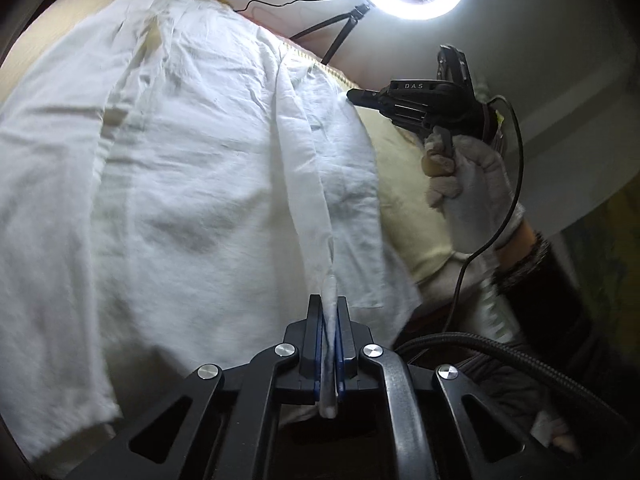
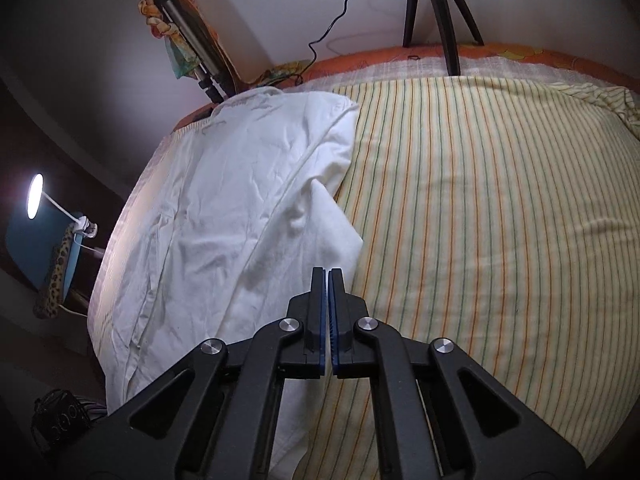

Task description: Fold small clothes

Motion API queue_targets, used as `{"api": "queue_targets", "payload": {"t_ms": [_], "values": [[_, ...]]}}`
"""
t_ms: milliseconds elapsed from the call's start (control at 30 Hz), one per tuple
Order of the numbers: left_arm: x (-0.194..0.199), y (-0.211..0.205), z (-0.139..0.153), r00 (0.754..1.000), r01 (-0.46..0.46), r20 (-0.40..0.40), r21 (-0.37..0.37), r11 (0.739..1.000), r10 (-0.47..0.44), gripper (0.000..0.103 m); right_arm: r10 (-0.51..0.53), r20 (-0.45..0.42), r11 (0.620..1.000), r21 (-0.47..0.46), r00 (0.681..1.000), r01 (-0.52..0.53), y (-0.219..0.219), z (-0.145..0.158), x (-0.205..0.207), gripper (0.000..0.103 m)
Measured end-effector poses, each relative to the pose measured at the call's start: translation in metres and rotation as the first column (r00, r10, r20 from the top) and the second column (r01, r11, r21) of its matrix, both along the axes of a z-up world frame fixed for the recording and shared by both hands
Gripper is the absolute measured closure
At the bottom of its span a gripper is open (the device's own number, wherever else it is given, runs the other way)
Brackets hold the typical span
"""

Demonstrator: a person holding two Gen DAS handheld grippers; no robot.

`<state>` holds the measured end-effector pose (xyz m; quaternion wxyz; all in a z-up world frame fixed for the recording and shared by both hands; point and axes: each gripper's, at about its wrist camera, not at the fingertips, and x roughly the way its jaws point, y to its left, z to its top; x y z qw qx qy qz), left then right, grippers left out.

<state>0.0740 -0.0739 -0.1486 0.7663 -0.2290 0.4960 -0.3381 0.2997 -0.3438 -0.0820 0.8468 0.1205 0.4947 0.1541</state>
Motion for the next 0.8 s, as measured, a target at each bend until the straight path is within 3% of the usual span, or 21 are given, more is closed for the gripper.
{"api": "queue_targets", "payload": {"t_ms": [67, 133, 267, 300, 367, 400, 433, 567, 767, 800], "values": [[0.001, -0.003, -0.002, 1.0, 0.002, 0.003, 0.004, 1.0, -0.002, 0.102, -0.003, -0.005, 1.0, -0.01, 1.0, 0.003, -0.001, -0.002, 0.002, 0.1], [0.0, -0.003, -0.003, 1.0, -0.014, 0.027, 0.064, 0.998, 0.012, 0.102, 0.021, -0.016, 0.999, -0.029, 1.0, -0.021, 0.003, -0.009, 0.001, 0.1], [-0.005, 0.002, 0.001, 0.997, -0.033, 0.067, 0.129, 0.991, 0.024, 0.096, 0.054, -0.047, 0.998, 0.02, 0.997, -0.053, 0.002, -0.006, -0.013, 0.098], [-0.006, 0.003, 0.002, 0.997, -0.033, 0.075, 0.138, 0.99, 0.023, 0.085, 0.06, -0.059, 0.997, 0.049, 0.996, -0.057, 0.001, -0.003, -0.02, 0.09], [-0.006, 0.004, 0.003, 0.997, -0.034, 0.069, 0.134, 0.99, 0.025, 0.066, 0.063, -0.06, 0.995, 0.087, 0.996, -0.058, -0.004, 0.002, -0.038, 0.06], [-0.006, 0.005, 0.002, 0.997, -0.037, 0.066, 0.126, 0.991, 0.029, 0.065, 0.053, -0.055, 0.996, 0.08, 0.997, -0.049, -0.006, 0.003, -0.047, 0.045], [-0.006, 0.004, 0.003, 0.997, -0.038, 0.068, 0.132, 0.991, 0.029, 0.064, 0.045, -0.056, 0.996, 0.08, 0.997, -0.04, -0.008, 0.002, -0.054, 0.044], [-0.012, 0.003, 0.006, 0.995, -0.026, 0.094, 0.165, 0.986, 0.011, 0.064, 0.027, -0.145, 0.987, 0.161, 0.989, -0.003, -0.016, -0.018, -0.066, 0.045], [-0.018, -0.001, 0.006, 0.996, -0.026, 0.086, 0.159, 0.987, 0.012, 0.066, 0.022, -0.22, 0.98, 0.198, 0.975, 0.022, -0.012, -0.048, -0.06, 0.075], [-0.018, -0.002, 0.005, 0.996, -0.026, 0.084, 0.156, 0.987, 0.013, 0.071, 0.021, -0.215, 0.982, 0.188, 0.976, 0.02, -0.01, -0.049, -0.06, 0.089]]}}
